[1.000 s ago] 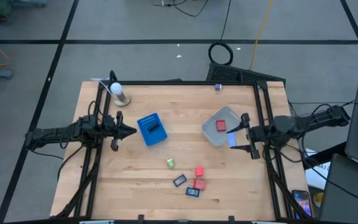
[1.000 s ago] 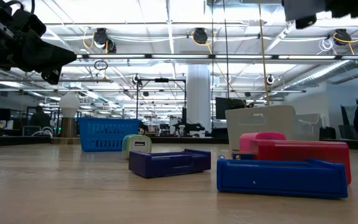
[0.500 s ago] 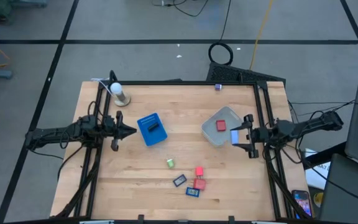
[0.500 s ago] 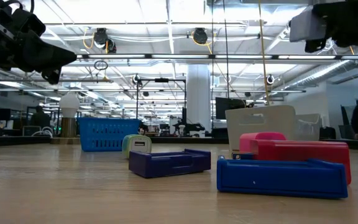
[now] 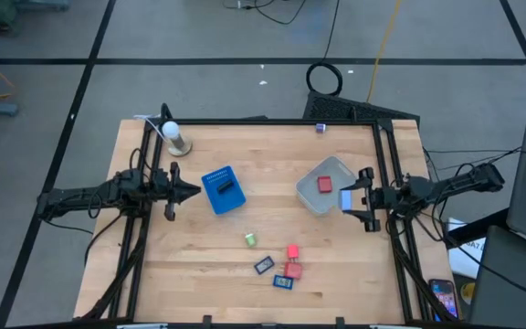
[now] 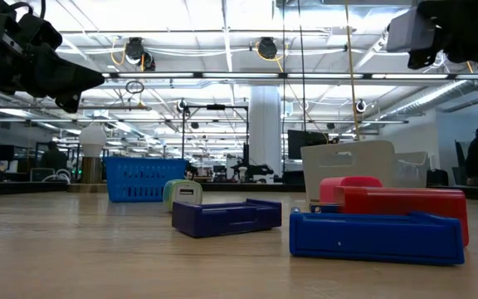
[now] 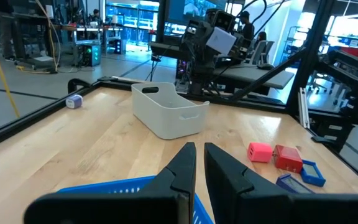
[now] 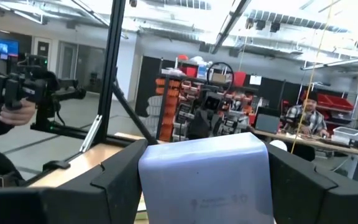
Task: Pick & Place Office items
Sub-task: Put the light blue charger adapter into the grey bin
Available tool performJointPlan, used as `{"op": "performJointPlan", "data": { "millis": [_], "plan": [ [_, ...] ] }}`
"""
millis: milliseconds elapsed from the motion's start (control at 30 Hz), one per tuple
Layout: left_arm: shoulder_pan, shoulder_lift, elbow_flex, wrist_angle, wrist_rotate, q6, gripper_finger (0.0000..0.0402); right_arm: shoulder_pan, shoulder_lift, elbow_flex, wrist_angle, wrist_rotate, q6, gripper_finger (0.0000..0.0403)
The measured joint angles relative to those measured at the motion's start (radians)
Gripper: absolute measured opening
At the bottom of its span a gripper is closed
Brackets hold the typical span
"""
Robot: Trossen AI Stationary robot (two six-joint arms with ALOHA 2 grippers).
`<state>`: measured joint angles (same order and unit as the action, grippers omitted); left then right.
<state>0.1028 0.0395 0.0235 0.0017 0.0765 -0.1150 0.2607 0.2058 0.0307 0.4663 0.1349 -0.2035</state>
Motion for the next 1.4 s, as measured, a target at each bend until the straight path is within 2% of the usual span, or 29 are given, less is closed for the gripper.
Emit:
{"op": "performJointPlan", "data": {
  "millis": [500, 633, 733, 800, 900, 1167, 1267, 1400],
  "plan": [
    [0.000, 0.000, 0.000, 0.000, 0.000, -0.001, 0.0033, 0.000, 0.000, -0.003, -0.003, 0.008, 0.006, 0.0262],
    [0.000, 0.000, 0.000, 0.000, 0.000, -0.001, 0.0033, 0.000, 0.000, 0.021, 0.021, 0.165, 0.004, 0.0260],
    [0.000, 0.000, 0.000, 0.000, 0.000, -0.001, 0.0033, 0.000, 0.028, 0.076, -0.086, 0.183, -0.016, 0.0264],
    [0.000, 0.000, 0.000, 0.000, 0.000, -0.001, 0.0033, 0.000, 0.068, 0.141, -0.125, 0.190, -0.018, 0.0265],
    [0.000, 0.000, 0.000, 0.000, 0.000, 0.000, 0.0033, 0.000, 0.148, 0.252, -0.202, 0.284, -0.018, 0.0260],
    [0.000, 0.000, 0.000, 0.000, -0.001, 0.002, 0.0033, -0.015, 0.477, 0.557, -0.615, 0.534, 0.107, 0.0260],
    [0.000, 0.000, 0.000, 0.000, 0.000, 0.002, 0.0033, -0.054, 0.594, 0.640, -0.781, 0.553, 0.198, 0.0260],
    [0.000, 0.000, 0.000, 0.000, 0.000, -0.002, 0.0033, -0.118, 0.701, 0.692, -0.891, 0.545, 0.277, 0.0260]
  ]
}}
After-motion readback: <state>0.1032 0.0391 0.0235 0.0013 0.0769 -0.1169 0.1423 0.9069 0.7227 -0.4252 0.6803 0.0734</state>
